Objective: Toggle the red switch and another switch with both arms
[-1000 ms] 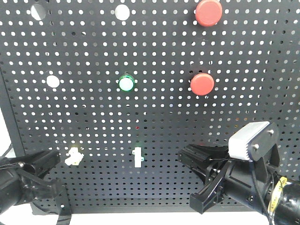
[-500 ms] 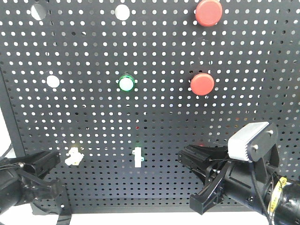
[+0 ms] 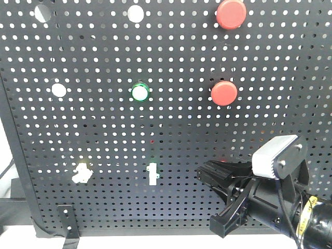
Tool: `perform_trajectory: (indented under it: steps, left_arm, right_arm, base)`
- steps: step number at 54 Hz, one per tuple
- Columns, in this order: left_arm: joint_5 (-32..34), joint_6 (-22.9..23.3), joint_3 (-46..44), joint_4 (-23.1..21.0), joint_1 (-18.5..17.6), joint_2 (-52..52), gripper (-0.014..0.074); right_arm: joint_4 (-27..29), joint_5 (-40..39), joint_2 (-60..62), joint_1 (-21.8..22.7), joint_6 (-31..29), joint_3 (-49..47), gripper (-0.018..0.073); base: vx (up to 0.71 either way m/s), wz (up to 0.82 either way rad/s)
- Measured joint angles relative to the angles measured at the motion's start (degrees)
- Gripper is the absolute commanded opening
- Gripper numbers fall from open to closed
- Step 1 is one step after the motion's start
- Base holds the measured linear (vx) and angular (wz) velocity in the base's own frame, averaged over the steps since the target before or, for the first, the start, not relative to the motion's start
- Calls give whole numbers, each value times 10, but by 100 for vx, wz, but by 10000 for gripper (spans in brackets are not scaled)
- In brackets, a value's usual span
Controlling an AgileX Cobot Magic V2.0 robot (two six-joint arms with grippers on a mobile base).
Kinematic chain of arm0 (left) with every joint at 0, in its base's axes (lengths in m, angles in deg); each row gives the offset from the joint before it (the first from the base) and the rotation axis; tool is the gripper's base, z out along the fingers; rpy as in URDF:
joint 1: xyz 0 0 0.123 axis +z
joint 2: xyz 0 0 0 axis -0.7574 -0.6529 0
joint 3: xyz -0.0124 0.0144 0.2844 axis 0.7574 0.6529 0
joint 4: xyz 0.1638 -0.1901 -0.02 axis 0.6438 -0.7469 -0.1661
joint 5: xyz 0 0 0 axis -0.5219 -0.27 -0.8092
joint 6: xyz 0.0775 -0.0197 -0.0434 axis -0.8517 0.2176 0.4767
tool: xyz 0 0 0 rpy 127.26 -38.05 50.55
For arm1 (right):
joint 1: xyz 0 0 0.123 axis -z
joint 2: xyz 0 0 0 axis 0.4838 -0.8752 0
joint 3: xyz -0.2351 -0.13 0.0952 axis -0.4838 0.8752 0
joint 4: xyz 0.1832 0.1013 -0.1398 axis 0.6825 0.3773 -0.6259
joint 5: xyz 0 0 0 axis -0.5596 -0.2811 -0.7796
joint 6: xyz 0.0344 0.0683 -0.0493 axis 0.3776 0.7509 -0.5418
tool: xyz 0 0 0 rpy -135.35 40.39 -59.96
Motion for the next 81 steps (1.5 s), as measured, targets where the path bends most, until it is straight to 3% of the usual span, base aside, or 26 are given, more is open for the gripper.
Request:
perform_trajectory:
  steps: [12,28,41,81]
  left_arm:
    - [-22,0,109,0,58,168,3]
    - [-59,-2,154,0,81,344,3]
    - [-104,-2,154,1,81,349,3]
    - [-104,-2,154,1,81,349,3]
  right_arm:
    - [0,0,0,0,0,0,-6]
    - [0,0,0,0,0,0,-6]
    - [-1,-1,0,0,0,0,-6]
    - [-1,-1,0,0,0,0,-6]
  base:
    - [0,0]
    - [0,0]
    - [0,0]
    - [0,0]
